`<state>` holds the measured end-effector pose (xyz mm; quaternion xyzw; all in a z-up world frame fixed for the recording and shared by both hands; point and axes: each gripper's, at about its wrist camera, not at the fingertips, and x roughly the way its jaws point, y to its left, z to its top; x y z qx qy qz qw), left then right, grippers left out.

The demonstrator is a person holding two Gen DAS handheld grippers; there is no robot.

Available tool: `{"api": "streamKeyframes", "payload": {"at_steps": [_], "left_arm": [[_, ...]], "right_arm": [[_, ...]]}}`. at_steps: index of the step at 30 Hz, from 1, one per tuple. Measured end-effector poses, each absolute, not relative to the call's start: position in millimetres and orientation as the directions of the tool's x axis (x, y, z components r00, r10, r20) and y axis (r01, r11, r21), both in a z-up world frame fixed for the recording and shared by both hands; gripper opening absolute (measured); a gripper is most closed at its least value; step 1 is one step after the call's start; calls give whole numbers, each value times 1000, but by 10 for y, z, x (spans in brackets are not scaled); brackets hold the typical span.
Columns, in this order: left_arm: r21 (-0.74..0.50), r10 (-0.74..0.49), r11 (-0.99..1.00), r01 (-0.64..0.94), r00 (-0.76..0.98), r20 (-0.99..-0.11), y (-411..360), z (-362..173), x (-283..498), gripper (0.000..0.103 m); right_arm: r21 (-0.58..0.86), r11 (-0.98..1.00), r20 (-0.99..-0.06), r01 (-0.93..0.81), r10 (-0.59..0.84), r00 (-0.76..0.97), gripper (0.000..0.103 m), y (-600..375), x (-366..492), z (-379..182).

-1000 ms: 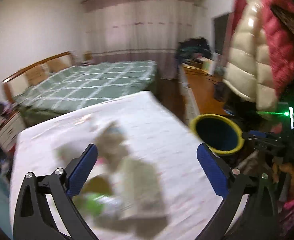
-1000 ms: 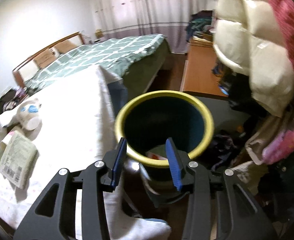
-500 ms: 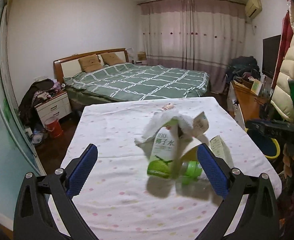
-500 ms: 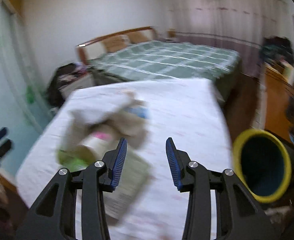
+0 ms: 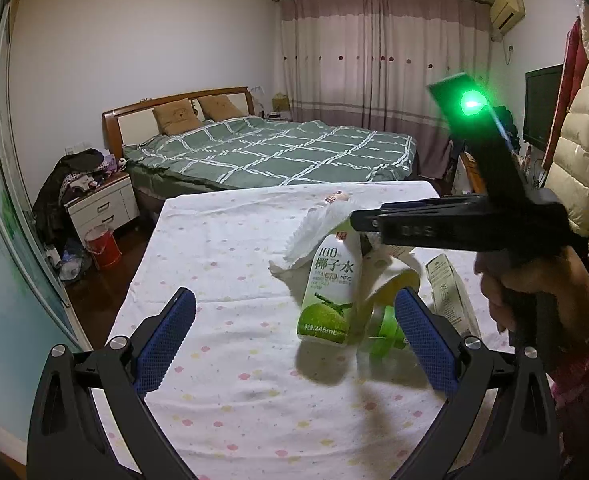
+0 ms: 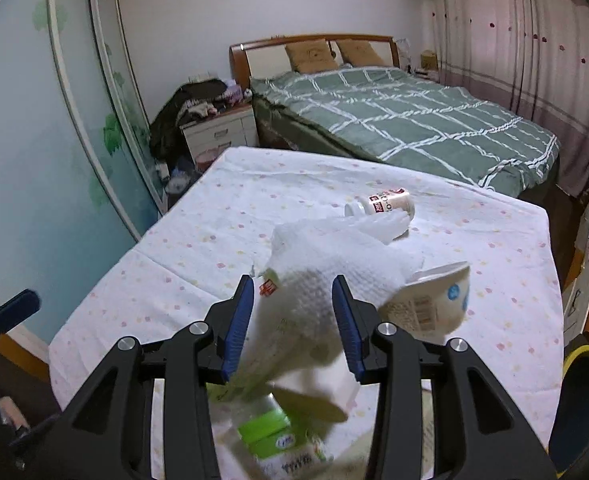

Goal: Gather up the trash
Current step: 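Move the right tool back to the table and grasp the white tissue, then lift the tissue, carry it to the bin and open the right tool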

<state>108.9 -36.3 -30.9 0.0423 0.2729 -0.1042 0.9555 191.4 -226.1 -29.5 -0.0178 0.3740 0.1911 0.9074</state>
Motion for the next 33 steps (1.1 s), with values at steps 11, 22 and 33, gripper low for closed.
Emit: {"api": "streamKeyframes", "payload": {"at_steps": [11, 22, 33], "left_arm": [[4, -185, 975, 224, 814, -551, -336, -405, 1181, 98], [-2, -190, 974, 228, 808, -558, -334, -432, 1207, 98], [-16, -211, 969, 246, 794, -571, -355, -500, 1260, 98]], "right_arm": [[143, 925, -679, -351, 350, 645, 1, -2330, 2151, -122], [188, 924, -622, -334, 375, 688, 1, -2422, 2527, 483], [285, 881, -554, -377, 472, 685, 1, -2630, 2465, 968]]}}
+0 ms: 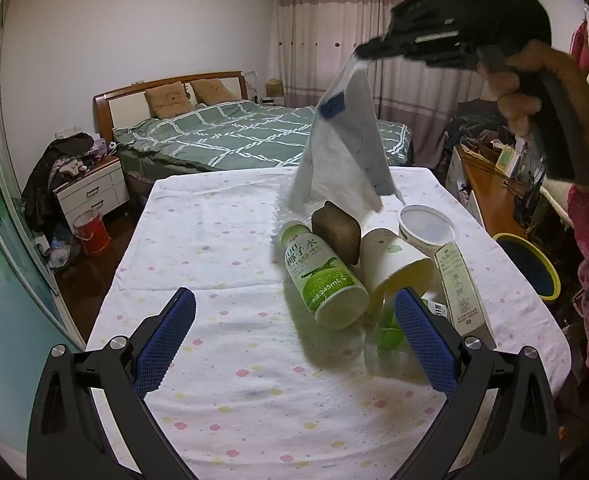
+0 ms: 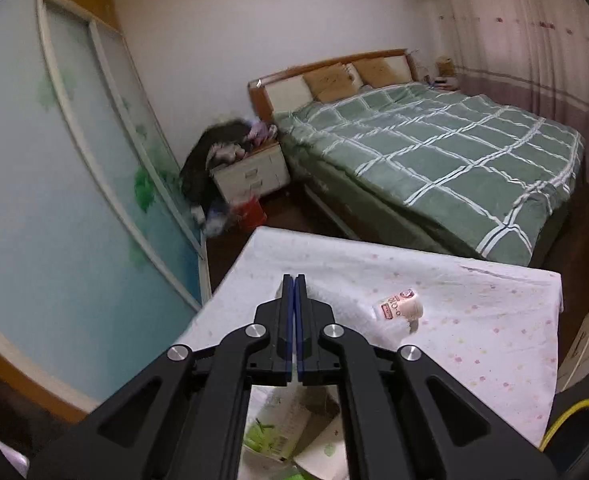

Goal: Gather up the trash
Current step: 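Lift the tissue, carry it to the bin and open the right tool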

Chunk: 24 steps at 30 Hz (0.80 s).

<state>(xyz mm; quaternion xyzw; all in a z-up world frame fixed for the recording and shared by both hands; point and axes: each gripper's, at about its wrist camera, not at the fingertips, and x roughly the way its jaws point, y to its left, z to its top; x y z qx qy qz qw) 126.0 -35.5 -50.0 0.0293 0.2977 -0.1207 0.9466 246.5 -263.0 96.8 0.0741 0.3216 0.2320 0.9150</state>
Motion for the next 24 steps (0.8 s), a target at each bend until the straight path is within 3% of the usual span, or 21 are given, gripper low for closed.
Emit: {"api": "streamKeyframes", "payload": {"at_steps": [2, 5, 8, 12, 24], "left_arm": [[-22, -217, 968, 249, 792, -571, -361, -504, 1252, 98], [-17, -220, 966, 257, 789, -573, -394, -504, 1255, 98], [-26, -226, 966, 258, 788, -572, -398, -501, 1251, 98], [-10, -226, 963, 268, 789, -571, -440, -485, 1237, 98], [-15, -249, 956, 293, 786, -566, -509, -470, 1209, 98]], "right_arm": [[230, 919, -507, -321, 394, 766, 1, -2705, 2377, 1053], [295, 858, -597, -420, 509, 621, 1, -2592, 2431, 934], [231, 925, -512, -302, 380, 771, 1, -2806, 2307, 1109], [258, 875, -567, -409, 480, 670, 1, -2743, 2227, 1117], [231, 924, -429, -305, 378, 820, 1, -3500, 1729, 1741]]}}
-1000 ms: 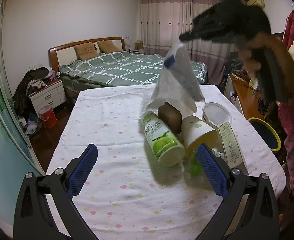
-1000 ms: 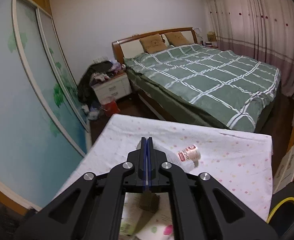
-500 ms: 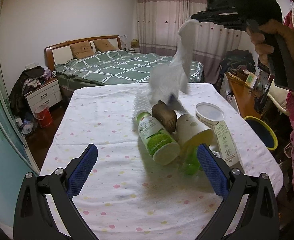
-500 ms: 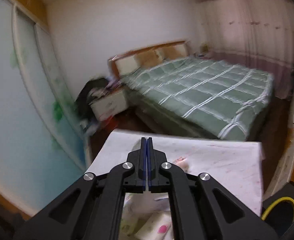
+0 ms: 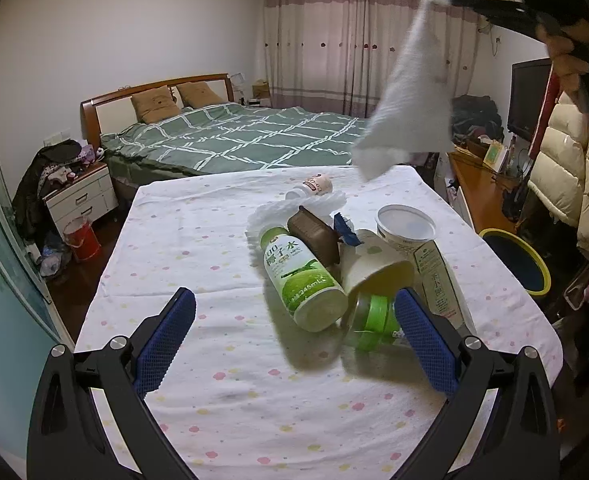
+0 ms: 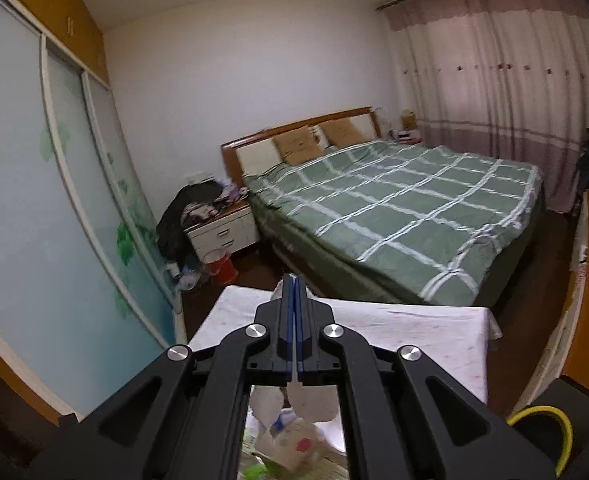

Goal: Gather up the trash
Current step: 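Lift the tissue, carry it to the bin and open the right tool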

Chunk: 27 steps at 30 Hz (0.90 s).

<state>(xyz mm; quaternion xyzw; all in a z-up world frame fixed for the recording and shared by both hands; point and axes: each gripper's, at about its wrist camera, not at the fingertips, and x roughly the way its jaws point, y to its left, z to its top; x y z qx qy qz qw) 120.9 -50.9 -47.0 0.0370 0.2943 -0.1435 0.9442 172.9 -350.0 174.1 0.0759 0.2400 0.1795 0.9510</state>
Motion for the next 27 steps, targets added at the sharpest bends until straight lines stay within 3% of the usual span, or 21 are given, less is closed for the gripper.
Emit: {"api": "streamKeyframes", "payload": {"at_steps": [11, 17, 27], "left_arm": [[-6, -286, 939, 343, 773, -566, -749, -460, 1205, 98], [9, -302, 928, 374, 764, -570, -939, -460, 1206, 98], [41, -321, 907, 419, 752, -576, -1234, -421, 1201, 98]], "right_arm": [[221, 974, -469, -55, 156, 869, 1, -4666, 1348, 1463], [219, 968, -535, 119, 17, 845, 1, -5368, 1194, 1007], [235, 916, -662, 324, -94, 744, 1, -6232, 1207, 39]]}}
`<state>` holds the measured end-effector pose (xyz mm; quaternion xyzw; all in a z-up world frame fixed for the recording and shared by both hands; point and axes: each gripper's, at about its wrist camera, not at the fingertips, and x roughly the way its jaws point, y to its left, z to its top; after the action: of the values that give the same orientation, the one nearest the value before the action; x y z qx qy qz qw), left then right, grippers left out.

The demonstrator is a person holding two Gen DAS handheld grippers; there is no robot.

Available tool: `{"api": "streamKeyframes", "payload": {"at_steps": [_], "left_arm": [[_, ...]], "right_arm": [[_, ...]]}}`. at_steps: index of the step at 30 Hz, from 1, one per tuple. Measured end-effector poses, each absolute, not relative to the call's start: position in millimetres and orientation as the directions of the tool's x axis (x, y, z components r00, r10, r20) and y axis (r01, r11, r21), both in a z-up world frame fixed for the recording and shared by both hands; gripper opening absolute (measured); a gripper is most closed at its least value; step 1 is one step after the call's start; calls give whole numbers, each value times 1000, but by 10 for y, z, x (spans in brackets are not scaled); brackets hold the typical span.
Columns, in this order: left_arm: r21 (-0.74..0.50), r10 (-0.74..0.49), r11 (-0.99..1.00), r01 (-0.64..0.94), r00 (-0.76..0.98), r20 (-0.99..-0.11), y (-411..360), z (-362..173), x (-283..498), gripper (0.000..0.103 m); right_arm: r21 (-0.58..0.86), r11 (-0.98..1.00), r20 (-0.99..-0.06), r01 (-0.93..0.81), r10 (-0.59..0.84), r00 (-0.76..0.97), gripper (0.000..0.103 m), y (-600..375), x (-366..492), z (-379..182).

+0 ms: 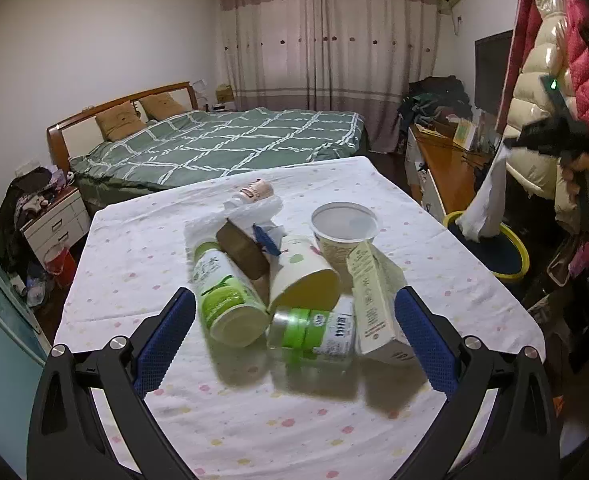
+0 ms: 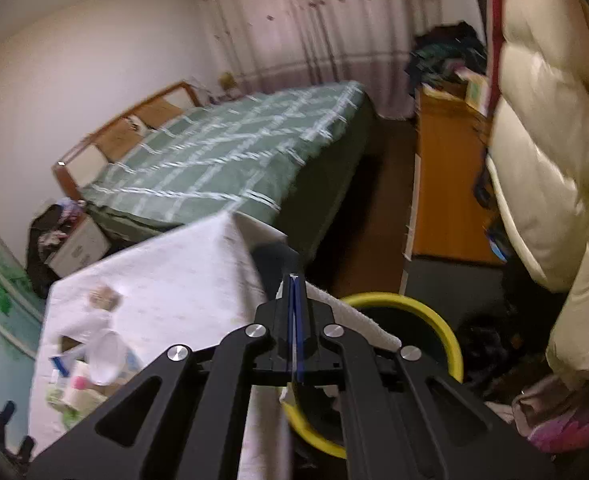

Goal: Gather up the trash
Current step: 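Lift the tissue, carry it to the bin and open the right tool, then grasp the green-lidded jar with the left tool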

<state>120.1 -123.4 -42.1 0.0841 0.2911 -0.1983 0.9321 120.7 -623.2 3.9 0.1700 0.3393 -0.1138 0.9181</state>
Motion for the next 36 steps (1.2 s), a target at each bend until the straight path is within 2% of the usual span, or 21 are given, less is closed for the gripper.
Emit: {"api": "streamKeyframes", "payload": {"at_steps": [8, 10, 12, 14, 19, 22, 31, 36], "left_arm": [[58, -325, 895, 441, 737, -592, -1375, -460, 1203, 98], [60, -322, 896, 441, 736, -596, -1395, -476, 1209, 98], [61, -320, 897, 439, 736, -597, -1391, -483, 1209, 98], [60, -318, 898, 437, 735, -599, -1388, -492, 1220, 98], [56, -315, 899, 434, 730, -606, -1374, -522, 1250, 98], [49, -322, 896, 442, 721, -614, -1387, -558, 1267, 98], [28, -414, 825, 564, 637, -651, -1669, -743, 1212, 98], [82, -397, 804, 589, 634, -663, -1681, -872, 1204, 98]], "right_arm": [[215, 891, -745, 401, -116, 657, 1, -6502, 1329, -551], [211, 886, -756, 412, -119, 644, 5, -6509, 1348, -622], [219, 883, -760, 416, -113, 639, 18, -6535, 1342, -677], [226, 880, -759, 417, -110, 642, 22, -6529, 1325, -690], [234, 885, -752, 402, -97, 652, 22, -6440, 1247, -658], [240, 893, -741, 381, -85, 666, 26, -6315, 1137, -656], [263, 912, -725, 316, -30, 689, 29, -6022, 873, -676], [260, 920, -718, 295, -20, 696, 29, -5929, 812, -673]]}}
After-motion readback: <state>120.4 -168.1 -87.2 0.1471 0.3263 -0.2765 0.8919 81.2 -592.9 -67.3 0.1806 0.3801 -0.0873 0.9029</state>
